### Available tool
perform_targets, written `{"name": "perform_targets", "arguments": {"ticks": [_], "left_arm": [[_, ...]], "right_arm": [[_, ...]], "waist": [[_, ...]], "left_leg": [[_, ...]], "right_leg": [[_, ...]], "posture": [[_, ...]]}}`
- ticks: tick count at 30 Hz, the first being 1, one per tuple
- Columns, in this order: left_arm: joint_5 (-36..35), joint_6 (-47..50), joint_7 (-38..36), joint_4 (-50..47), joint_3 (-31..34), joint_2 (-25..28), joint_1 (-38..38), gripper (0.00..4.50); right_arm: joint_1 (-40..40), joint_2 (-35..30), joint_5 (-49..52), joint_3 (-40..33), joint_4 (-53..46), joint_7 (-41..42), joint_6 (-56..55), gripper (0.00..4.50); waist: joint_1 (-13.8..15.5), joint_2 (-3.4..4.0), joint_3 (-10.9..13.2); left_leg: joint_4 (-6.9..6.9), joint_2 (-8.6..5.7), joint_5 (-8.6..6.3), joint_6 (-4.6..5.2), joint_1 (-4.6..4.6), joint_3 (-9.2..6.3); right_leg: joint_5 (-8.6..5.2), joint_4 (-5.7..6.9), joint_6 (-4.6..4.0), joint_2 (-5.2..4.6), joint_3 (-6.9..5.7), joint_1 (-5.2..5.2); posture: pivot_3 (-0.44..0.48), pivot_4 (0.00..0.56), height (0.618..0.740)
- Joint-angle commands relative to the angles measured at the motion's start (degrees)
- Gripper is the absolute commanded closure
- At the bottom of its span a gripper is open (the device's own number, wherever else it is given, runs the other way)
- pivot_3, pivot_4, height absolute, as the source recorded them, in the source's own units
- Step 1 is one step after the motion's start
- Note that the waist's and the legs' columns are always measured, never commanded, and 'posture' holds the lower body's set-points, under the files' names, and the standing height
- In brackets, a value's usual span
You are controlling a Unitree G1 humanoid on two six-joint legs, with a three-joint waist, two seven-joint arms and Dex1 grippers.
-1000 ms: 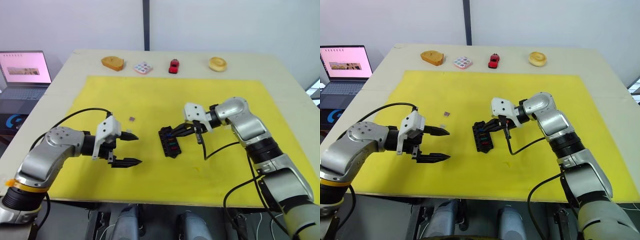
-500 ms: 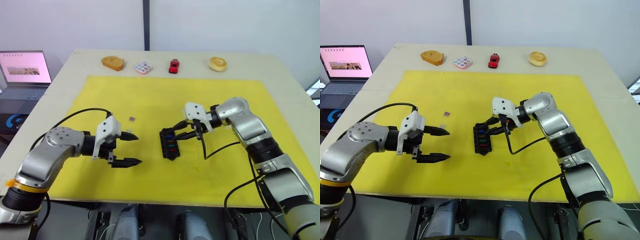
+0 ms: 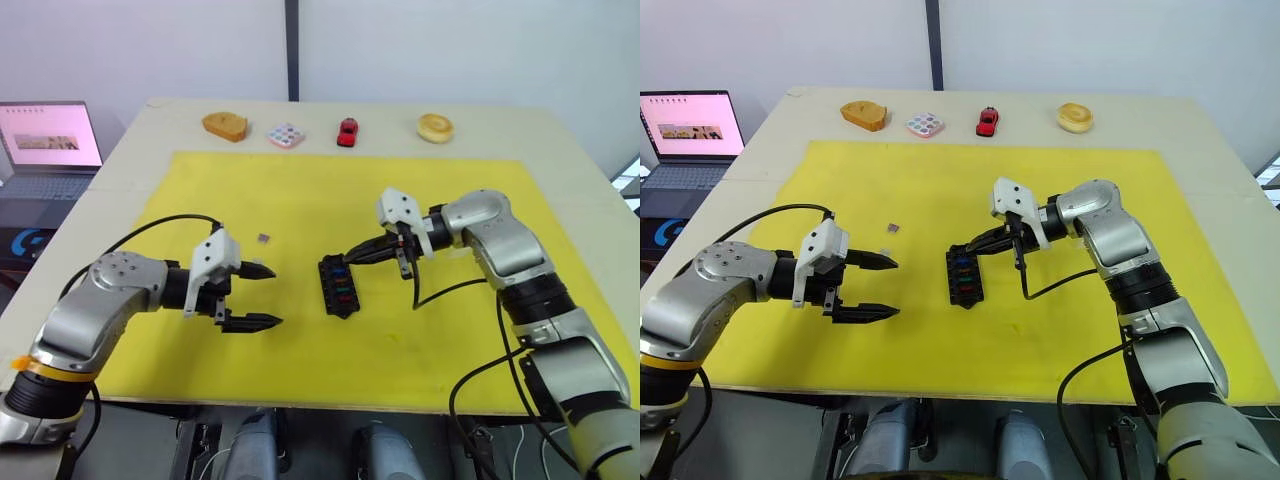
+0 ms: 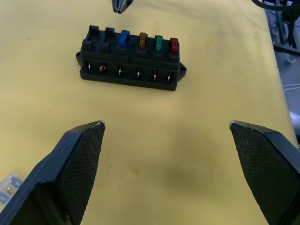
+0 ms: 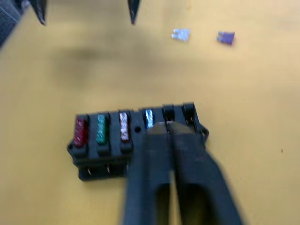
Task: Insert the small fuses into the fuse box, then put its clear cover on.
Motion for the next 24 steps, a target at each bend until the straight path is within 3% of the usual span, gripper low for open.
{"name": "perform_targets", "arguments": {"ticks": [1,24], "left_arm": [[-0.2,-0.7,-0.2,-0.5,0.5,0.5,-1.3,0.00],[-0.4,-0.3,0.3,-0.5,1.0,0.6,-1.9,0.00]], "right_arm": [[0.7,0.3,1.8,-1.4,-3.5,-1.0,1.3,4.43],[2.8,1.5,-1.7,2.3,-1.9,-3.8,-2.9,4.43]], "waist": [[0.0,0.00,0.0],[0.0,0.00,0.0]], "left_leg": [[0.00,0.00,0.00,0.00,0.00,0.00],[0.00,0.00,0.00,0.00,-0.01,0.00]], "right_leg": [[0.00,0.00,0.00,0.00,0.00,0.01],[0.00,0.00,0.00,0.00,0.00,0.00]], "posture": [[0.000,0.150,0.740],[0.000,0.150,0.740]]}}
